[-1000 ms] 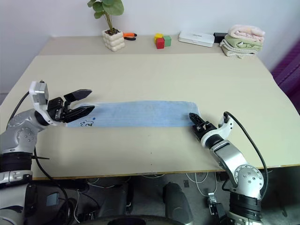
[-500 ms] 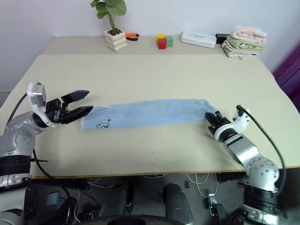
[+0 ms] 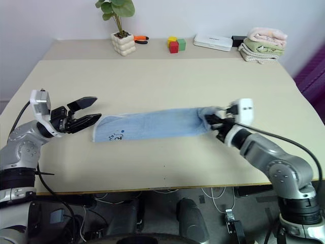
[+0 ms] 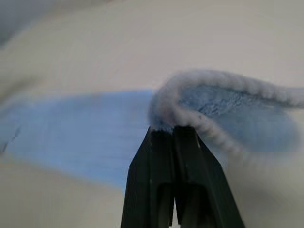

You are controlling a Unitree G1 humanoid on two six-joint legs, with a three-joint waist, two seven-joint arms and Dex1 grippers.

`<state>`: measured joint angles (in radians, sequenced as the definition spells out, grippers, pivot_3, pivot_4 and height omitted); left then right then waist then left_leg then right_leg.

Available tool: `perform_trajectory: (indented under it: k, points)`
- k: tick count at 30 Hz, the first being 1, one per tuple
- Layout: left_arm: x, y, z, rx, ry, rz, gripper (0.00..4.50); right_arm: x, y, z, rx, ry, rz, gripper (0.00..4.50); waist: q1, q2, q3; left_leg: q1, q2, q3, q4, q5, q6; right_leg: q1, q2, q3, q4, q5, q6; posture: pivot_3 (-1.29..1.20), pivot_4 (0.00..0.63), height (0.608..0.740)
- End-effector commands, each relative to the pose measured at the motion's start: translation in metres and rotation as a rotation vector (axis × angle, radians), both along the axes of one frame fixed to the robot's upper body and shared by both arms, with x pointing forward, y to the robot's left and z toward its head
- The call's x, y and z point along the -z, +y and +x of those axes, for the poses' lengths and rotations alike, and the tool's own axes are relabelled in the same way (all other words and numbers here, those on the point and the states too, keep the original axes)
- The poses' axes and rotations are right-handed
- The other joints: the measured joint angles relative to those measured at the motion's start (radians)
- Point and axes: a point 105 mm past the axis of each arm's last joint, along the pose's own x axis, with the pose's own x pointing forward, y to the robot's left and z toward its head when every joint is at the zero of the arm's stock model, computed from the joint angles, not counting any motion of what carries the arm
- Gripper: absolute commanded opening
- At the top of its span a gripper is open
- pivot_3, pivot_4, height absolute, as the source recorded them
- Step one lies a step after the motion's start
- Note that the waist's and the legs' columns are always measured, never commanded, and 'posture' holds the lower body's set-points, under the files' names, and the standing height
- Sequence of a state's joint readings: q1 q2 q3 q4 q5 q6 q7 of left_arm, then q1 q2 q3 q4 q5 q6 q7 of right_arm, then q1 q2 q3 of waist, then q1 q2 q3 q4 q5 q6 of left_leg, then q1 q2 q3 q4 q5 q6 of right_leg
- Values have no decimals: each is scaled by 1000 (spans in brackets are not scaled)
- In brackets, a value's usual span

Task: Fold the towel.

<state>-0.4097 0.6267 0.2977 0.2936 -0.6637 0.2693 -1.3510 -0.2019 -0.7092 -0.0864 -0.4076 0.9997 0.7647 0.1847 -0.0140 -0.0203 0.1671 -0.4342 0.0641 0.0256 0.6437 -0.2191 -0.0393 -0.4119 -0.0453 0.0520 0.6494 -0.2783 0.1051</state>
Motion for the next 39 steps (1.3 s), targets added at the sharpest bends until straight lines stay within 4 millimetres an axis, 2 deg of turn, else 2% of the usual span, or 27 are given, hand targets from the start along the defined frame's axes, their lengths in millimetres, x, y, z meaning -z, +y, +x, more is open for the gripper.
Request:
perform_trajectory:
  k: [1, 6, 11, 13, 16, 18, 21, 24, 29, 31, 34, 39]
  points:
    - [-13, 0, -1, -2, -57, -5, 4500, -17, 26, -1, -135, -154, -109, 43, 2, 0, 0, 0, 0, 0, 0, 0, 0, 0, 0, 0, 0, 0, 0, 0, 150, 740]
    - [-11, 0, -3, -14, -59, -6, 4500, -11, 67, -5, -324, -200, -175, 43, 2, 0, 0, 0, 0, 0, 0, 0, 0, 0, 0, 0, 0, 0, 0, 0, 150, 740]
    - [-12, -1, -7, -25, -61, -14, 4500, -4, 86, -8, -432, -252, -259, 43, 3, 0, 0, 0, 0, 0, 0, 0, 0, 0, 0, 0, 0, 0, 0, 0, 150, 740]
    - [-11, 0, -8, -32, -60, -10, 4500, 1, 90, -10, -474, -261, -292, 43, 3, 0, 0, 0, 0, 0, 1, 0, 0, 0, -1, 0, 0, 0, 0, 0, 150, 740]
    - [-12, 0, -10, -39, -60, -10, 4500, 1, 90, 0, -443, -272, -298, 43, 2, 0, 0, 0, 0, 0, 1, 0, 0, 0, 0, 0, 0, 0, 0, 0, 150, 740]
    - [-12, 1, -10, -42, -60, -13, 4500, 3, 95, 9, -441, -315, -364, 43, 1, 0, 0, 0, 0, 0, 1, 0, 0, 0, 0, 0, 0, 0, 0, 0, 150, 740]
    - [-12, 0, -10, -45, -61, -12, 4500, 7, 107, 8, -488, -338, -386, 43, 1, 0, 0, 0, 0, 0, 1, 0, 0, -1, 0, 0, 0, 0, 0, 0, 150, 740]
    - [-12, -1, -10, -45, -61, -10, 4500, 15, 109, 12, -498, -349, -450, 43, 3, 0, 0, 0, 0, 0, 0, 0, 0, -1, 0, 0, 0, 0, 0, 0, 150, 740]
    - [-14, 0, -10, -47, -64, -5, 4500, 31, 109, 1, -580, -360, -555, 43, 2, 0, 0, 0, 0, 0, 0, 0, 0, -1, 0, 0, 0, 0, 0, 0, 150, 740]
    - [-13, 1, -10, -49, -61, -2, 4500, 31, 108, 4, -573, -364, -558, 43, 2, 0, 0, 0, 0, 0, 0, 0, 0, -1, 0, 0, 0, 0, 0, 0, 150, 740]
    - [-13, -1, -9, -46, -60, -7, 4500, 20, 112, 11, -537, -373, -500, 868, 1, 0, 0, 0, 0, 0, 0, 0, 0, -1, 0, 0, 1, 0, 0, 0, 150, 740]
    - [-13, -3, -9, -40, -63, -6, 4500, -3, 116, 15, -455, -436, -405, 3364, 2, 0, 0, 0, 0, 0, 0, 0, 0, -1, 0, 0, 1, 0, 0, 0, 150, 740]
